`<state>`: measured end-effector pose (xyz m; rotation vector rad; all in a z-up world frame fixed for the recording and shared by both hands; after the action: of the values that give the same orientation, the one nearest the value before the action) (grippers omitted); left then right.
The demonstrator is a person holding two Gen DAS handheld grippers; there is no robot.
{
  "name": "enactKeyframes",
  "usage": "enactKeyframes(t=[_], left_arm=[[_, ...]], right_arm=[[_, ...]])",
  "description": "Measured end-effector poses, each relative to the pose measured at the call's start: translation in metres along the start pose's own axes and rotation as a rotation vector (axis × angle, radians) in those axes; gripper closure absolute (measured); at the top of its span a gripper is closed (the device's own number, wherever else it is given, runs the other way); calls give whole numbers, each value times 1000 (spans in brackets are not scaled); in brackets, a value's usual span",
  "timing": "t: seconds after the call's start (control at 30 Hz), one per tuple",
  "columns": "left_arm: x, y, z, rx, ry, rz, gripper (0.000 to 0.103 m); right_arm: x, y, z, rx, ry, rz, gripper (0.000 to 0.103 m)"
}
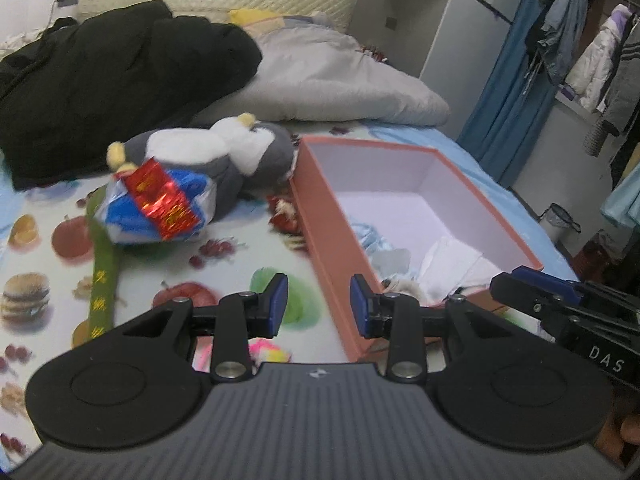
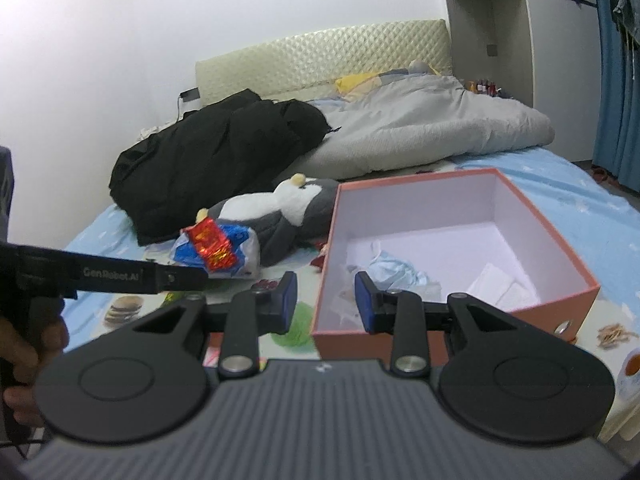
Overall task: Organize soft objects
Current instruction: 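Withdraw both grippers from the box back toward the pile, then lower the left gripper onto the red foil tea packet and close it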
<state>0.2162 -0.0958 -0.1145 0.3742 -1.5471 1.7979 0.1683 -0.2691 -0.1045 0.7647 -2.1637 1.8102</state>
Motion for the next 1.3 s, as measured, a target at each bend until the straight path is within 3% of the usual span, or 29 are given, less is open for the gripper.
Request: enactKeyframes(t=[0.73,0.83,1.0,1.1,1.3], left_arm=[[4,83,-76,148,-110,-92,63],[-2,81,-89,164,-123,-95,57],[-21,71,-112,173,-149,-97,56],[-34,59,-125,177,-160,-91,56],[-66,29,-144,215,-159,-85,56]], right_arm=[[-13,81,-45,44,-59,-155,68],[-21,83,-52,59,-76,-165,68],[-43,90,-63,82,-98,-205,68],[-58,93,-71,95,-118,-222,49],[-94,99,-84,151,-132,-265,47]])
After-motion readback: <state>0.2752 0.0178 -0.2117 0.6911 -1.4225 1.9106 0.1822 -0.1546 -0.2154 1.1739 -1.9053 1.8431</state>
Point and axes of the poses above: each gripper's, at about its wrist camera, not at the fingertips, and x roughly against the way its jaws point, z to its right, y to its underside, the point moved 9 cm from there along -x, roughly the way its jaws point, and after that the axes turned 1 degree about x, right-handed, at the moved point
